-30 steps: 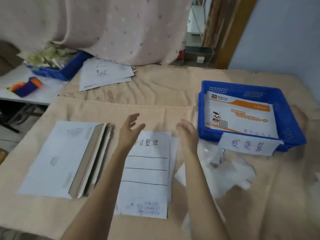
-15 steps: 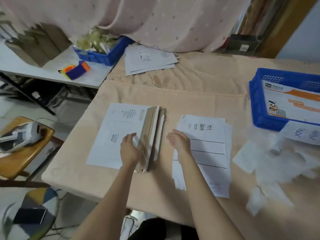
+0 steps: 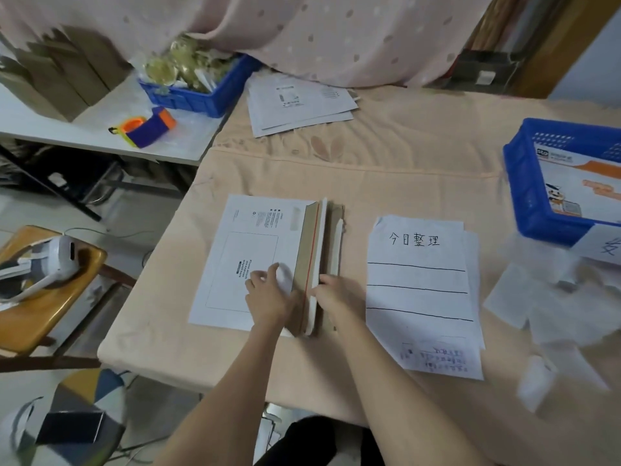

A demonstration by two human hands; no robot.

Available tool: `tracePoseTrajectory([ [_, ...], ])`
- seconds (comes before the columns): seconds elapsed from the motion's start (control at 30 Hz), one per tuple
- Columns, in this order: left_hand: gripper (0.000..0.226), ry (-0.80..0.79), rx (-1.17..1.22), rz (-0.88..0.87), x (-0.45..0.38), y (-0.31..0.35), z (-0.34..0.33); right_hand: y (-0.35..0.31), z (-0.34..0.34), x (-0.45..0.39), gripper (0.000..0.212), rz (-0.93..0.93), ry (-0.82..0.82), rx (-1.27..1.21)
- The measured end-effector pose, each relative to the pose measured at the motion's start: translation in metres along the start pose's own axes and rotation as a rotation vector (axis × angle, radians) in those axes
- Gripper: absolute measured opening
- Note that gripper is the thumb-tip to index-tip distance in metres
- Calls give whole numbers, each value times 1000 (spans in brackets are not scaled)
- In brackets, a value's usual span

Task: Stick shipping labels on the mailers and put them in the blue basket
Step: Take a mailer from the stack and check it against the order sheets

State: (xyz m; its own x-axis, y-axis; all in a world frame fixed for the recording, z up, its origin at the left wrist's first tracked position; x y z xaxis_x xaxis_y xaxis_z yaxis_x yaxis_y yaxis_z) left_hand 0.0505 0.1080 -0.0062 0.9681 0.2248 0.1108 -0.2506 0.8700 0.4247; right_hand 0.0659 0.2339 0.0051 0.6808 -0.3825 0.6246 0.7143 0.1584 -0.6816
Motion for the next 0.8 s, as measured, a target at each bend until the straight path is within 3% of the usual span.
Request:
tracePoseTrajectory([
  [0.1, 71, 74, 35, 20, -5, 7, 6, -1, 8, 1, 14, -44, -53, -119],
  [0.3, 81, 31, 179, -20, -17, 29, 11, -1, 5, -6, 37, -109, -179, -422],
  [0.47, 72, -40, 289, 9, -25, 33, 11, -1, 9, -13, 45, -110, -273, -478],
  [0.6, 61, -14, 339, 38, -25, 34, 12, -8, 17, -13, 27, -158, -361, -642],
  [0.67, 56, 7, 295, 12, -22, 36, 14, -11, 17, -18, 23, -180, -362, -693],
  [0.8, 47, 24, 221, -15, -22, 37, 14, -12, 12, -26, 35, -172, -293, -622],
])
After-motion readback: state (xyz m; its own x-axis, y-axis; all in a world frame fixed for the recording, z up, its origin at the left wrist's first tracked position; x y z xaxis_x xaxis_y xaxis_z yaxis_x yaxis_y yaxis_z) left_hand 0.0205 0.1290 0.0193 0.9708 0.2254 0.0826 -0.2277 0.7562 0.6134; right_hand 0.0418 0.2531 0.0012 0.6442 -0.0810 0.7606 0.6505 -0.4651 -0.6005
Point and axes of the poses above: each hand's wrist, its own x-axis away from the middle knuckle, its own z-axis out of the back of the hand, y = z × x, the point moved 1 cm from there along -x, towards the middle knuckle, and after that the axes turned 9 degrees about y, right-handed, at the moved point
